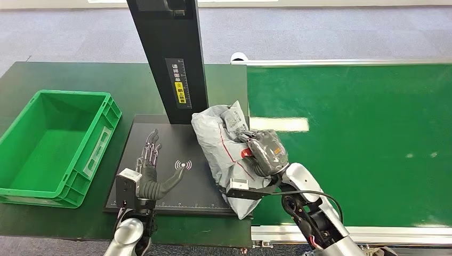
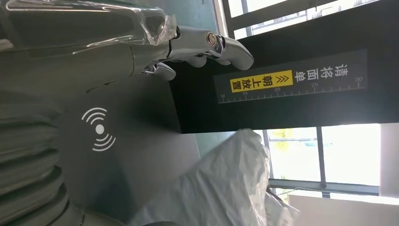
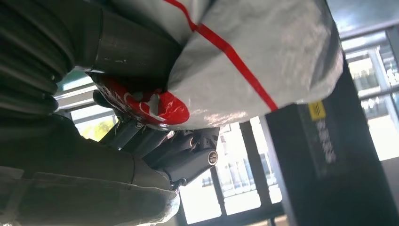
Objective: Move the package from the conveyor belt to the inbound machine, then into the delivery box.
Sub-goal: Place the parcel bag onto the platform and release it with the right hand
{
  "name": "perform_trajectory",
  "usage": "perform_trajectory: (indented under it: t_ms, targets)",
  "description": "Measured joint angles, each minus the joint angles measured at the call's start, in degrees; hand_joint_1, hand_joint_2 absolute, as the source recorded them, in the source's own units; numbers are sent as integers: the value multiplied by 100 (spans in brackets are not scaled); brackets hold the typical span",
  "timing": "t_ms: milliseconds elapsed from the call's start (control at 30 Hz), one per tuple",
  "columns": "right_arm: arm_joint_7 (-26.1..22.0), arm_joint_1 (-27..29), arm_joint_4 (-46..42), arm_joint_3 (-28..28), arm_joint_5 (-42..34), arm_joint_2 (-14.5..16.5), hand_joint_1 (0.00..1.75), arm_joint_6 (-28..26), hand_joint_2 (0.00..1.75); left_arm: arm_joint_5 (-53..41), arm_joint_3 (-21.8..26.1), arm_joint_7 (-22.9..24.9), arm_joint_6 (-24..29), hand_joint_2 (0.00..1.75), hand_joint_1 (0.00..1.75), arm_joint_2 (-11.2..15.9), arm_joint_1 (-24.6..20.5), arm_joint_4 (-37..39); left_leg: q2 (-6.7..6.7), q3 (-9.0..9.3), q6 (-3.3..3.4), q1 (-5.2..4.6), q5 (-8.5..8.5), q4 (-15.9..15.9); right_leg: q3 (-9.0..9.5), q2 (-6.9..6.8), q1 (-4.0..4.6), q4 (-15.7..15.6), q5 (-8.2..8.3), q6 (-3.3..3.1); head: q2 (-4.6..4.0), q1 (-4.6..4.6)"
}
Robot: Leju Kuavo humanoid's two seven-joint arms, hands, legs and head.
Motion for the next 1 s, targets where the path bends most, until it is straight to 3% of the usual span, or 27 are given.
perform_trajectory:
  t_ms: [233,267,367,400,567,700,900,1000]
  targets:
    - [164,-774,1671,548,338,666,175,81,175,65,-68,-3,-122,175,0,-5,-159,109,3,1,0,0,0,0,-1,1,0,1,0,0,0,1]
    - [217,-857,1915,615,403,769,161,57,175,67,-98,-1,-149,175,0,-12,-183,128,3,1,0,0,1,0,-1,1,0,1,0,0,0,1]
    - [419,-1043,2532,798,557,1041,34,39,175,68,-190,20,-202,175,0,-51,-277,190,3,1,0,0,1,0,-2,1,0,1,0,0,0,1]
    - [493,-1091,2691,844,581,1114,4,79,175,67,-215,28,-212,175,0,-60,-308,210,3,1,0,0,0,0,-2,2,0,1,0,0,0,1]
    - [655,-1302,3190,957,541,1342,0,305,175,66,-274,63,-233,175,0,-63,-414,316,4,4,0,0,1,0,-1,3,0,0,0,0,0,1]
    - [479,-1380,3324,946,280,1412,0,277,175,69,-284,67,-238,175,0,-63,-441,391,4,8,-1,0,1,0,1,3,0,0,1,-1,0,1]
    - [-531,-1317,3282,582,-775,1429,0,115,175,86,-282,65,-189,175,0,-66,-429,419,3,6,-1,0,1,1,0,2,0,1,1,-1,0,0]
    - [-770,-1269,3170,353,-1058,1428,0,122,175,86,-280,65,-162,175,0,-66,-423,419,3,6,-1,0,1,1,0,2,0,0,1,-1,0,1]
